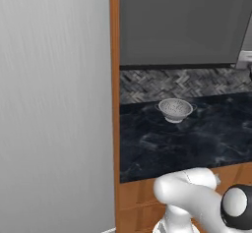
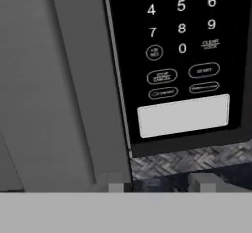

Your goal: Close the microwave door.

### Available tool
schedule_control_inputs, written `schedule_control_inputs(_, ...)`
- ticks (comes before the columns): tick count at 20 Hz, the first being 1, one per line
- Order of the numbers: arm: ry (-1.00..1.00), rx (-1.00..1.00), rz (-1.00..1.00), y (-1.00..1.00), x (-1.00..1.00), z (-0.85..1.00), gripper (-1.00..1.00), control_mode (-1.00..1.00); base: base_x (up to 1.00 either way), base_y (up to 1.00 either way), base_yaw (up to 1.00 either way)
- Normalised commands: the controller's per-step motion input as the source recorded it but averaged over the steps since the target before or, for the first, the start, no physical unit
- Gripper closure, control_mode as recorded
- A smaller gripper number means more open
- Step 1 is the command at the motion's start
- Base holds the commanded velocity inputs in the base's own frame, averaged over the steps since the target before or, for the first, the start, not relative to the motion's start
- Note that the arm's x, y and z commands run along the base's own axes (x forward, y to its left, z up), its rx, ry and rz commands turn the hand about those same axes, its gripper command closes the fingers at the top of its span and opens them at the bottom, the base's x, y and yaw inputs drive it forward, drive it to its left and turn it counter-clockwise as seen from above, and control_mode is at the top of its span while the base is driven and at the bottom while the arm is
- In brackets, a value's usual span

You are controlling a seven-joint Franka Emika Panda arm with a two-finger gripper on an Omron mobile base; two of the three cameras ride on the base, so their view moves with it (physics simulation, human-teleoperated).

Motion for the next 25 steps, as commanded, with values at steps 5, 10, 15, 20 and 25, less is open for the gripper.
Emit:
schedule_control_inputs(5,0.00,0.00,0.06,0.00,0.68,0.00,-1.00,-1.00,0.00,0.00,0.00)
schedule_control_inputs(10,0.00,0.00,0.02,0.00,0.60,-0.01,-1.00,-1.00,0.00,0.00,0.00)
schedule_control_inputs(15,0.00,0.00,0.00,0.00,0.63,-0.01,-1.00,-1.00,0.00,0.00,0.00)
schedule_control_inputs(20,0.00,0.00,0.00,0.00,0.51,0.00,-1.00,-1.00,0.00,0.00,0.00)
schedule_control_inputs(25,-0.06,0.04,0.00,0.00,-0.09,0.00,-1.00,-1.00,0.00,0.00,0.00)
